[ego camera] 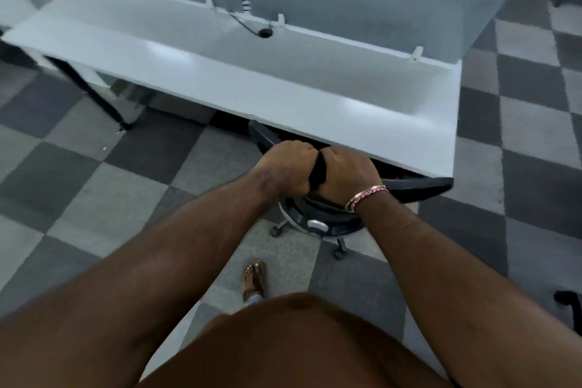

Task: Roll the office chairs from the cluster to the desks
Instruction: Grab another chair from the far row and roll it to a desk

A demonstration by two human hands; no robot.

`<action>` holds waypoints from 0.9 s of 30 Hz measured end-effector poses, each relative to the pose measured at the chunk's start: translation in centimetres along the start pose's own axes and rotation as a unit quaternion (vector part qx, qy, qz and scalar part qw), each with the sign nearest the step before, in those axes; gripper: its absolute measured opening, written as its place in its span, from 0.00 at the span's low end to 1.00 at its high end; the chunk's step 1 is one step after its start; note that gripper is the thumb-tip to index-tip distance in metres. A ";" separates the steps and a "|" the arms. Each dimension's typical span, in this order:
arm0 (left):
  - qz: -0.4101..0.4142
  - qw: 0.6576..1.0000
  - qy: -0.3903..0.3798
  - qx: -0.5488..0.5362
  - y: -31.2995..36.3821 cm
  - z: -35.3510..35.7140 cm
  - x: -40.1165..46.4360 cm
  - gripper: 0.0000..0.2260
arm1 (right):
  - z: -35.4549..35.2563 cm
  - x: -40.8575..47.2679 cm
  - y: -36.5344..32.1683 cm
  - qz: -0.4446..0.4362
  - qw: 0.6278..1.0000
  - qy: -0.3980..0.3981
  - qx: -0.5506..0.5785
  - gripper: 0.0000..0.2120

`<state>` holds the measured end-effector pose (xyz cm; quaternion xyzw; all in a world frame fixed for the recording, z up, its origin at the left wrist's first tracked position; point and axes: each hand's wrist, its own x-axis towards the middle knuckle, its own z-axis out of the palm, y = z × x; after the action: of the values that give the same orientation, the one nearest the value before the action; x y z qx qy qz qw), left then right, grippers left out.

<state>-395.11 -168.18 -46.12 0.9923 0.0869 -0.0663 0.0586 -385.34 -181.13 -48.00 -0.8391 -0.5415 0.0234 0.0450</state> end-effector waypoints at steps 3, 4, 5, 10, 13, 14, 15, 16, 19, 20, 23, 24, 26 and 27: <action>-0.050 0.997 0.056 -0.007 -2.5 -0.9 -3.1 0.13 | -1.0 2.8 -2.8 -0.048 0.998 0.030 0.015 0.19; -0.083 0.994 0.075 -0.008 -4.1 -1.1 -4.9 0.14 | -1.3 4.1 -4.9 -0.076 0.996 0.036 0.024 0.19; -0.108 0.990 0.091 -0.007 -5.4 -1.3 -6.2 0.15 | -1.4 5.2 -6.4 -0.095 0.994 0.040 0.035 0.20; -0.243 0.964 0.101 -0.022 -12.7 -1.6 -14.1 0.19 | -0.7 10.7 -16.7 -0.209 0.977 0.028 0.022 0.26; -0.310 0.946 0.092 -0.026 -17.7 -1.6 -19.5 0.17 | 0.4 13.9 -24.2 -0.271 0.962 0.026 0.025 0.24; -0.335 0.937 0.094 -0.026 -20.0 -1.6 -21.7 0.16 | 0.8 15.2 -27.5 -0.291 0.956 0.015 0.024 0.24; -0.356 0.930 0.090 -0.028 -21.7 -1.5 -23.2 0.15 | 1.4 16.2 -29.9 -0.308 0.951 0.012 0.030 0.24; -0.379 0.921 0.086 -0.032 -24.2 -1.3 -25.4 0.15 | 1.9 17.6 -33.4 -0.327 0.945 0.006 0.028 0.24; -0.420 0.904 0.070 -0.042 -29.9 -1.5 -30.4 0.16 | 3.1 20.8 -41.3 -0.361 0.932 -0.005 0.030 0.22; -0.434 0.897 0.067 -0.044 -31.7 -1.6 -32.0 0.16 | 3.3 21.8 -43.9 -0.371 0.928 -0.008 0.028 0.21; -0.470 0.879 0.060 -0.054 -37.7 -2.0 -37.0 0.15 | 3.7 25.0 -51.8 -0.399 0.916 -0.015 0.022 0.20; -0.479 0.874 0.058 -0.051 -40.3 -2.3 -39.1 0.15 | 3.6 26.4 -55.3 -0.407 0.913 -0.014 0.020 0.20; -0.490 0.869 0.059 -0.043 -43.8 -2.8 -41.6 0.16 | 3.8 28.3 -59.4 -0.416 0.909 -0.016 0.024 0.19; -0.496 0.865 0.061 -0.042 -46.4 -3.0 -43.1 0.16 | 3.9 29.6 -62.2 -0.425 0.905 -0.017 0.025 0.19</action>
<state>-445.19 -129.56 -41.90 0.8170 0.5736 -0.0226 0.0547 -429.89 -128.51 -45.35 -0.5278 -0.8466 0.0296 0.0624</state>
